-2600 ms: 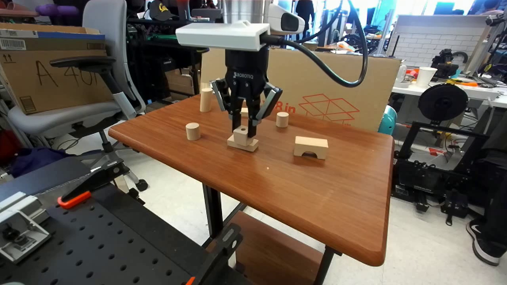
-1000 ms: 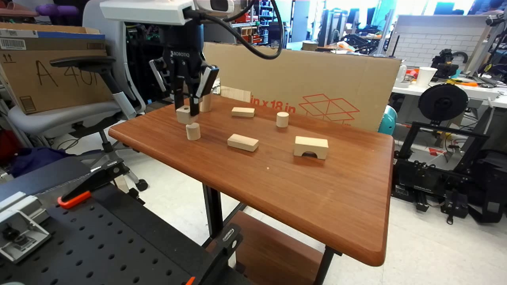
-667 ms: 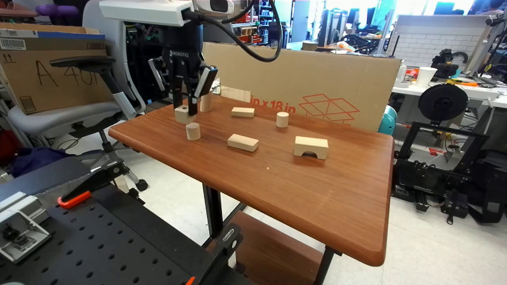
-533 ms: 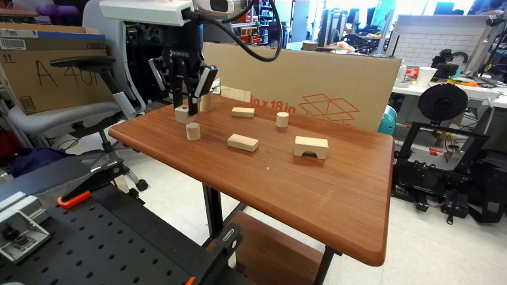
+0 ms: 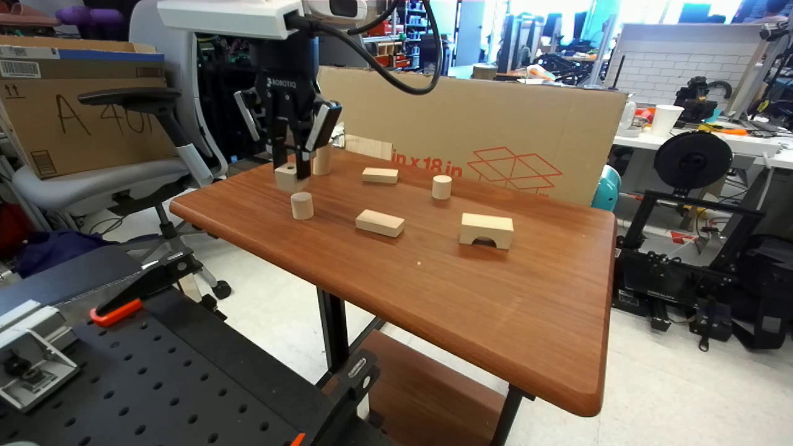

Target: Pick up the square block and put it on the cylindrical block on the left

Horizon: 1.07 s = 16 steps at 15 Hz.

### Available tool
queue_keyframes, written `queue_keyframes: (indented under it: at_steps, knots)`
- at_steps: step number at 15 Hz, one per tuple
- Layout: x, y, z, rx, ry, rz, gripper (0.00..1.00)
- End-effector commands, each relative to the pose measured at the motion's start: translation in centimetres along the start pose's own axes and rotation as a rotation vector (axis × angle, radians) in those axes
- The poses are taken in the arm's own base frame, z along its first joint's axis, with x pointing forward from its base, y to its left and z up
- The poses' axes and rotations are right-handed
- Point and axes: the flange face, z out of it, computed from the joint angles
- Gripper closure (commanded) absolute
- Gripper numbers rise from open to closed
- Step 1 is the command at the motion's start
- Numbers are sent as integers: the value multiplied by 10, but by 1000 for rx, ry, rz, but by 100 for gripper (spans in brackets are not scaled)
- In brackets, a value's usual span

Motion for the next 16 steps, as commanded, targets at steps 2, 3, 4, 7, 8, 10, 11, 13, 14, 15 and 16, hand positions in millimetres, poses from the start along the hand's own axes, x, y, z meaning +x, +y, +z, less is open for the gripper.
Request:
queue_keyframes:
  at_steps: [2,3,4,7,8,10,11,13,14,15,16]
  knots:
    - [7,0,2,-21,-4,14,91]
    - [7,1,3,-25,-6,15,91]
    - [8,1,5,-32,-7,16,91]
    - [10,2,8,-53,-9,21,91]
    - [11,3,9,-58,-11,22,91]
    - [11,2,13,-66,-16,19,77]
    - [11,0,15,-70,-20,16,76]
    - [10,-3,17,-69,-24,11,67]
    - [10,-4,16,-69,-21,8,71]
    - [9,-6,15,-68,-19,5,82]
    - [9,-8,15,-68,-17,2,91]
